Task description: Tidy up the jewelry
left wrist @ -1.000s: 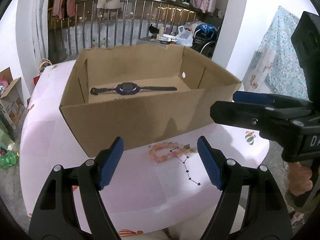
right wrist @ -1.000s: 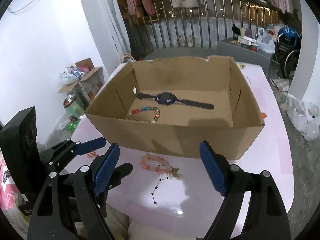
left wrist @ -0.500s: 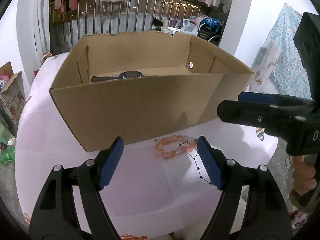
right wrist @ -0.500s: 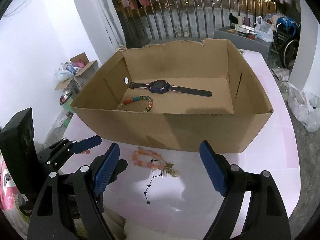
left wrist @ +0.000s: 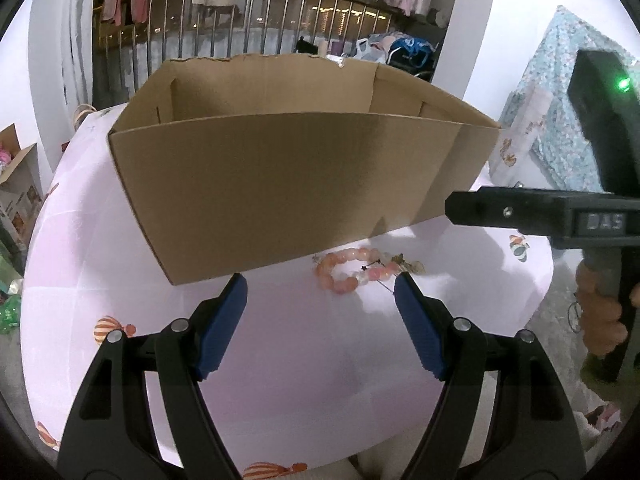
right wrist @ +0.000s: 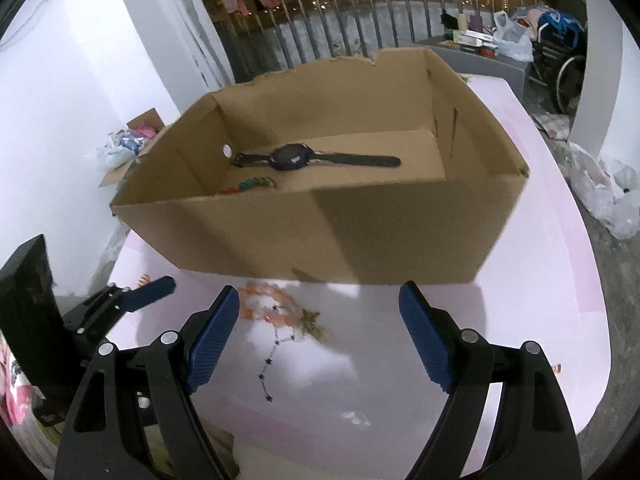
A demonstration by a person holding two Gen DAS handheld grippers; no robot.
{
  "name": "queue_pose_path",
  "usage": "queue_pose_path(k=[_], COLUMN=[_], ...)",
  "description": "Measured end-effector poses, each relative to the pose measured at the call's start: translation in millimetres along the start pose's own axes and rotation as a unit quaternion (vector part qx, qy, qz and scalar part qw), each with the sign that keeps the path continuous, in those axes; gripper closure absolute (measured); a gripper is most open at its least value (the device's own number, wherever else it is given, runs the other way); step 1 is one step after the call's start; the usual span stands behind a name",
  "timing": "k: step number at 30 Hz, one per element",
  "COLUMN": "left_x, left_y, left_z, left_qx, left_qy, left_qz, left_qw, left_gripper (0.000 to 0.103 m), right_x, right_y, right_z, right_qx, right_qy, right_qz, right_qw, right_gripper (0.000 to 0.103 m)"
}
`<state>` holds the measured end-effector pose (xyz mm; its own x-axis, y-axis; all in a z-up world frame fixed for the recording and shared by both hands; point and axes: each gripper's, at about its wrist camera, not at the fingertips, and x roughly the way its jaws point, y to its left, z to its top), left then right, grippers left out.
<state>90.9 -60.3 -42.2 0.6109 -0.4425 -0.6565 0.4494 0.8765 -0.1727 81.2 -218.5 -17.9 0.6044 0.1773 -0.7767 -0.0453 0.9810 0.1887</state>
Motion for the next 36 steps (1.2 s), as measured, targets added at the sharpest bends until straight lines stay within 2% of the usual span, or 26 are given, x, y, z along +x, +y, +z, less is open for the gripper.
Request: queue_pose_path(k=[7, 12, 15, 19, 22, 25, 28, 32, 36], left_x=[0.5, 8.6, 10.3, 22.1, 35.2, 42.2, 44.1, 49.5, 48.9], left_y=[-6.2, -14.6, -22.2, -41.0, -49.1, -51.9, -50.2, -44.4, -40.5], left_z=[-9.9, -7.0, -5.9, -7.4, -7.6, -6.9, -0.6, 8.2, 11.5], left_qx=[0.029, 0.059, 0.094, 0.173, 0.226, 0.254, 0.263, 0.252, 0.251], left_qy=[-0.005, -0.002, -0.001, 0.014, 0.037, 0.059, 0.073, 0.096, 0.095], left_qz=[0.003, 0.004, -0.003, 0.013, 0.024, 0.023, 0.007, -0.029, -0.037], left_qw=[0.9996, 0.9982, 0.9956, 0.9847, 0.9731, 0.9652, 0.9621, 0.9625, 0.9627], left_gripper=[0.032, 0.052, 0.056, 0.063, 0.072, 0.075, 0.076, 0.094, 0.095], right_x=[8.9, 13.5, 18.2, 24.7, 28.0, 31.6, 35.0, 35.5, 34.9], right_y=[-14.9, -17.0, -19.9, -27.1, -30.8, -33.8, -33.4, -34.1, -36.9], right_z=[-13.7, -15.8, -17.1, -17.2, -15.7, -14.6, -16.6, -16.5, -17.9], right_qx=[0.021, 0.013, 0.016, 0.029, 0.035, 0.041, 0.046, 0.049, 0.056], right_qy=[0.010, 0.010, 0.014, 0.020, 0.020, 0.021, 0.022, 0.017, 0.014], right_qz=[0.003, 0.004, 0.007, 0.013, 0.017, 0.022, 0.025, 0.028, 0.031], right_qw=[1.000, 1.000, 1.000, 0.999, 0.999, 0.999, 0.998, 0.998, 0.998], right_gripper=[0.023, 0.025, 0.025, 0.025, 0.025, 0.025, 0.025, 0.025, 0.025])
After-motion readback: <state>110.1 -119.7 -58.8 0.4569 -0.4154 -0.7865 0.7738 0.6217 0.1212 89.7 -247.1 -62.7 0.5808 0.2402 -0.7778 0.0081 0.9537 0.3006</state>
